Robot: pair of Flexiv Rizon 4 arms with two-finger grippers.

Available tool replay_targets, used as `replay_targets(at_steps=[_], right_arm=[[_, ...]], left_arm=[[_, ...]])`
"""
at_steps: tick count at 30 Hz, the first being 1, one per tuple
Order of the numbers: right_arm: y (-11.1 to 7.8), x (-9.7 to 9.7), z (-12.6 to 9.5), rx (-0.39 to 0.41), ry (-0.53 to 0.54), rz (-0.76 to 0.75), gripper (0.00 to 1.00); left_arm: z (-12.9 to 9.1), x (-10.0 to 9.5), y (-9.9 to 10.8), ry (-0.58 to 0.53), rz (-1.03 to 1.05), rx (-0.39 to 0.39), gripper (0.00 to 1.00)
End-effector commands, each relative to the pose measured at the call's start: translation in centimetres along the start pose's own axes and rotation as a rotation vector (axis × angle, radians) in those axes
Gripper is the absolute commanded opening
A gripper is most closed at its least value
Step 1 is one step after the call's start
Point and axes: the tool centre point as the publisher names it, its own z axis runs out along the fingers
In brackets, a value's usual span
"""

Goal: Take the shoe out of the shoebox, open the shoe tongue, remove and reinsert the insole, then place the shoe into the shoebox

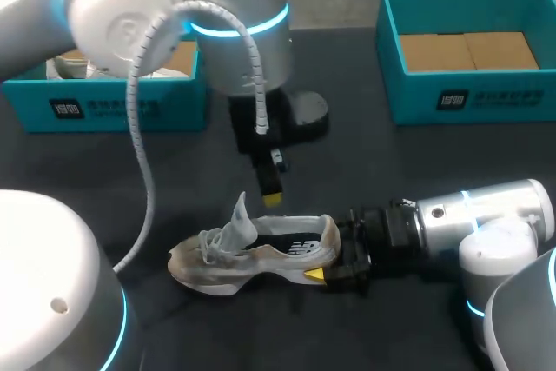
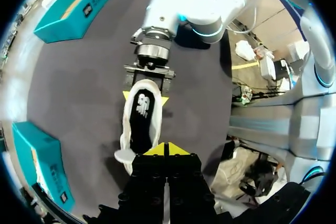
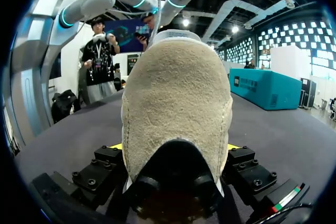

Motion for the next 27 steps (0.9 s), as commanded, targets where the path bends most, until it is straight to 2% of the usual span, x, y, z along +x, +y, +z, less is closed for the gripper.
replay_targets(at_steps=[1,6,19,21,27], right_arm=[[0.1,0.0,0.1,0.006,0.002,0.0,0.0],[0.1,0.0,0.1,0.006,0.002,0.0,0.0],[0.1,0.0,0.1,0.006,0.002,0.0,0.0],[0.1,0.0,0.1,0.006,0.002,0.0,0.0],[0.1,0.0,0.1,0.006,0.002,0.0,0.0]], left_arm=[[2.7,-1.7,-1.7,0.053,0.01,-0.029,0.0],[5.0,-2.2,-1.7,0.114,0.049,-0.063,0.0],[5.0,-2.2,-1.7,0.114,0.049,-0.063,0.0],[6.2,-2.1,-2.1,0.083,0.06,-0.079,0.0],[9.6,-3.4,-2.9,0.12,0.065,-0.083,0.0]])
